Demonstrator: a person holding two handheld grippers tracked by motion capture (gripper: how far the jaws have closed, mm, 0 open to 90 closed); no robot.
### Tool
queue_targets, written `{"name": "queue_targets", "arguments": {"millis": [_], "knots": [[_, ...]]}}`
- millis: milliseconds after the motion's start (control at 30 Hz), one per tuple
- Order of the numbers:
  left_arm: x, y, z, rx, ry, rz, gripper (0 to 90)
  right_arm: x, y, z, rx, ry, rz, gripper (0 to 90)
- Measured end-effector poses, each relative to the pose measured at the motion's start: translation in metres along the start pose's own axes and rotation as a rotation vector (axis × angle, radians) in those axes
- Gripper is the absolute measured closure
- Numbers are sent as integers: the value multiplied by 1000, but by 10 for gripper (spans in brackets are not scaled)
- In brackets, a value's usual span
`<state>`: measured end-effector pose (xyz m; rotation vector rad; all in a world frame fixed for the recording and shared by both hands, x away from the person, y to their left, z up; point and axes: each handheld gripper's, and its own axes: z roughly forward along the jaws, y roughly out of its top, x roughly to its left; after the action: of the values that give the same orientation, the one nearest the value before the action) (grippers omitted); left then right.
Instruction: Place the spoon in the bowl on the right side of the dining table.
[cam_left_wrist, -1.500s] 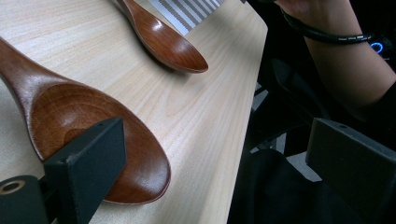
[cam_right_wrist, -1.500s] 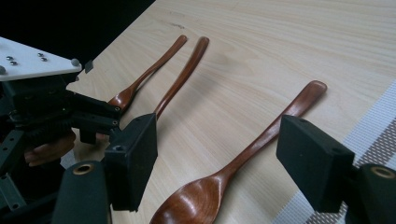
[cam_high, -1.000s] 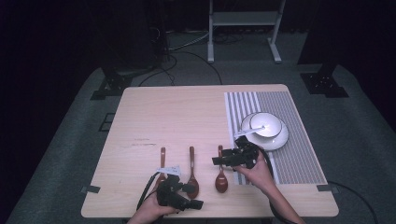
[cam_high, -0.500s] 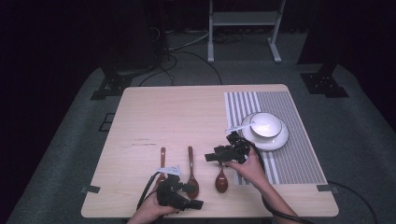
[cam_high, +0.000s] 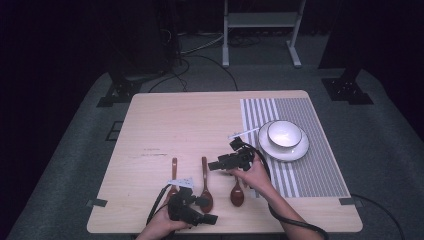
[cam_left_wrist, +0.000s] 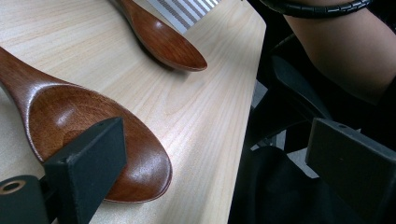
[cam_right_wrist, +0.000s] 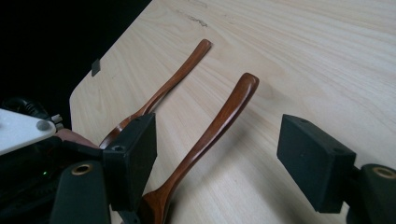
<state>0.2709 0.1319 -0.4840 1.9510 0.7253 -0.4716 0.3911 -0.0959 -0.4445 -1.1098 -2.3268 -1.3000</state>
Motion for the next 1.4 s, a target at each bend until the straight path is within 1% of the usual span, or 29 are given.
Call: {"name": "queue_targets", "arguments": {"millis": [167,467,567,633,667,700,733,767,800,833,867,933,967,1033,1133,1167,1200,1267,1300,1333,1367,1400], "knots": [[0,0,0,1,1,1,40,-1,5,13,23,-3,-1,276],[0,0,0,4,0,3,40,-2,11,28,46,-12,-3,282],[1,0,0,4,-1,0,40,-2,13,34,61,-23,-9,307],[1,0,0,5,-1,1,40,-3,14,42,77,-30,-12,340],[1,1,0,6,-1,3,40,-3,14,42,77,-30,-12,340],[1,1,0,7,-2,1,40,-3,14,47,90,-42,-17,367],[1,1,0,7,-3,1,40,-3,14,47,90,-42,-17,367],[1,1,0,7,-3,1,40,-4,15,51,97,-50,-14,415],[1,1,-1,8,-3,0,40,-4,15,51,97,-50,-14,415],[1,1,0,7,-3,0,40,-4,16,54,107,-65,-6,506],[1,1,-1,10,-3,0,40,-4,16,54,107,-65,-6,506],[1,1,-1,10,-4,-1,40,-5,16,54,106,-70,8,598],[1,1,-1,9,-4,-2,40,-6,16,54,105,-67,15,632],[1,1,-1,13,2,1,40,-7,16,52,100,-59,33,648],[1,1,-1,14,5,2,40,-10,16,48,82,-19,78,684],[1,1,-1,13,6,2,40,-12,15,46,71,6,108,700],[1,1,-1,12,6,2,40,-12,15,46,71,6,108,700],[1,1,-1,11,5,1,40,-13,15,44,57,25,129,715],[1,1,-1,6,7,1,40,-14,15,43,47,43,141,729],[1,1,-1,6,7,1,40,-14,15,43,47,43,141,729],[2,1,-2,2,8,-2,40,-15,15,41,38,59,160,741],[2,2,-3,3,10,-3,40,-15,15,41,38,59,160,741]]}}
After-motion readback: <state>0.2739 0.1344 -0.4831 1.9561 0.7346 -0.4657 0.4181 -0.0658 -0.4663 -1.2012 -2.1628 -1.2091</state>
